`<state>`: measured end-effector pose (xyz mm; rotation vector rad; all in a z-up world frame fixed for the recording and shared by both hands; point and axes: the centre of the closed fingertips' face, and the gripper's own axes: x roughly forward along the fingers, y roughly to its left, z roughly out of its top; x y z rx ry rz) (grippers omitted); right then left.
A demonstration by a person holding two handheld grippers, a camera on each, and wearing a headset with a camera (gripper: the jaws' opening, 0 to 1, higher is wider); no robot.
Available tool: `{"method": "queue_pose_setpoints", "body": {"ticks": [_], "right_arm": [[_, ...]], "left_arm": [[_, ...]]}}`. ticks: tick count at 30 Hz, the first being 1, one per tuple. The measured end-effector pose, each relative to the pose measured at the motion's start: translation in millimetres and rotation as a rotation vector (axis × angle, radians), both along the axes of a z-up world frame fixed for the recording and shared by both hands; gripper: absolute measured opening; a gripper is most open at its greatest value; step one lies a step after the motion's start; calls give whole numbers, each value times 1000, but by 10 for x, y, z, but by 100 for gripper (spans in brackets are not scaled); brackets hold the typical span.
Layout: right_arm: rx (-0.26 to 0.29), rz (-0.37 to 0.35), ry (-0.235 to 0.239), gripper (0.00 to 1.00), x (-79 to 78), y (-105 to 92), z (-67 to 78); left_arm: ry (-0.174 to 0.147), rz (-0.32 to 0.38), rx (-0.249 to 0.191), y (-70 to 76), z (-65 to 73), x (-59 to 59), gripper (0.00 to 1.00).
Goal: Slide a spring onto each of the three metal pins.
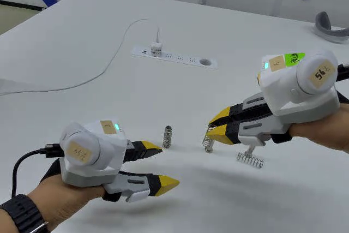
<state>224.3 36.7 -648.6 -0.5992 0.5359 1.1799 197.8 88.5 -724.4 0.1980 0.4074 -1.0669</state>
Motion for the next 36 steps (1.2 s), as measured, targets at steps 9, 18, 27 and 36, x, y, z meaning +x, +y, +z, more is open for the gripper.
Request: {"method": "queue_pose_setpoints", "body": {"ticks": [9, 18, 27, 36], "right_arm": [[-6, -62, -32, 12, 187, -103, 59], [-27, -117, -34, 12, 344, -180, -50], [-29, -129, -16, 12, 379, -191, -138], [-34, -130, -1, 12, 390, -199, -204]], "left_arm": [[5, 21, 6, 49, -7, 20, 51], [9, 35, 3, 62, 0, 37, 55], [22, 45, -2, 69, -5, 54, 59], [26, 51, -2, 69, -8, 64, 59]]}}
